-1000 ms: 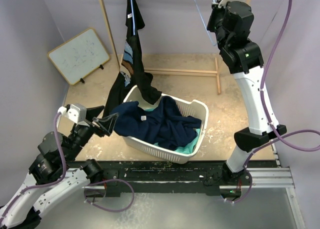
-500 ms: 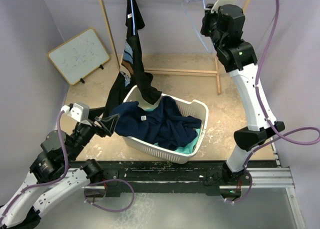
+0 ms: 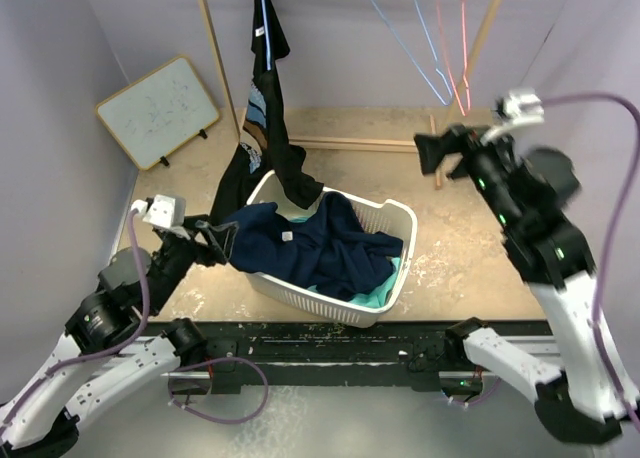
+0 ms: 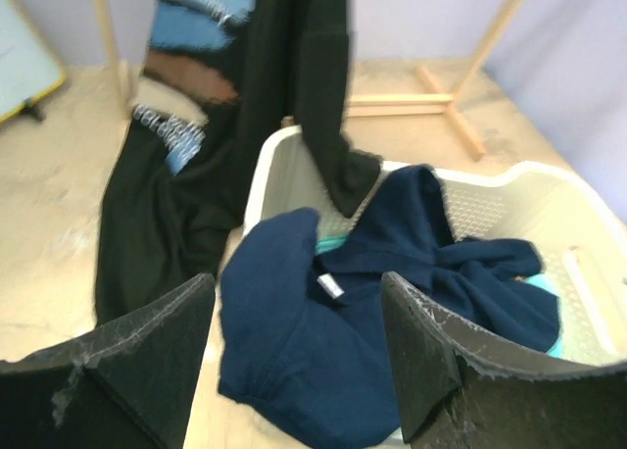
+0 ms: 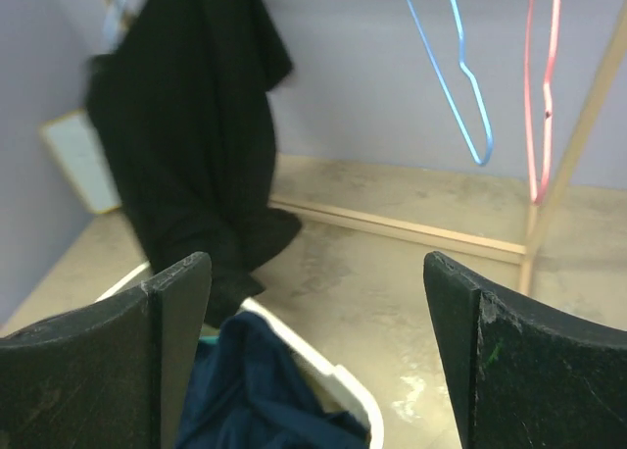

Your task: Remove the t-shirt from the hanger

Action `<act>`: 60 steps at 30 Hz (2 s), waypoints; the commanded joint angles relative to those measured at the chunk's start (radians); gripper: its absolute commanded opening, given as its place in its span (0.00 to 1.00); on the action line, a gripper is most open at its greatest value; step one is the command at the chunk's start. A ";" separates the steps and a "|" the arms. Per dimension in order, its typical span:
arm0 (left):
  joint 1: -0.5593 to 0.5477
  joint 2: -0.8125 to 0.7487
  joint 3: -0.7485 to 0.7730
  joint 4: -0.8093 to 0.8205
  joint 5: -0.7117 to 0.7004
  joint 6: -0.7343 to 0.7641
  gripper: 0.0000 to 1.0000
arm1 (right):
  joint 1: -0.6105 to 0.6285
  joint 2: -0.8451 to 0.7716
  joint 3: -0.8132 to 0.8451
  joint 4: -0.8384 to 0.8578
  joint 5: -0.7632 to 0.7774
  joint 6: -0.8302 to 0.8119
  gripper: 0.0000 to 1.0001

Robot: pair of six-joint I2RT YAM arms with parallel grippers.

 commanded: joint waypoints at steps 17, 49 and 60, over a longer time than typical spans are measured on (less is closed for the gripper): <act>0.002 0.542 0.447 -0.746 -0.007 -0.470 0.54 | -0.001 -0.536 -0.231 -0.244 -0.196 0.028 0.90; 0.002 0.581 0.326 -0.454 0.087 -0.409 0.10 | -0.001 -0.626 -0.305 -0.269 -0.199 0.057 0.91; 0.002 0.976 0.482 -0.159 0.305 -0.255 0.01 | -0.002 -0.638 -0.318 -0.296 -0.199 0.073 0.90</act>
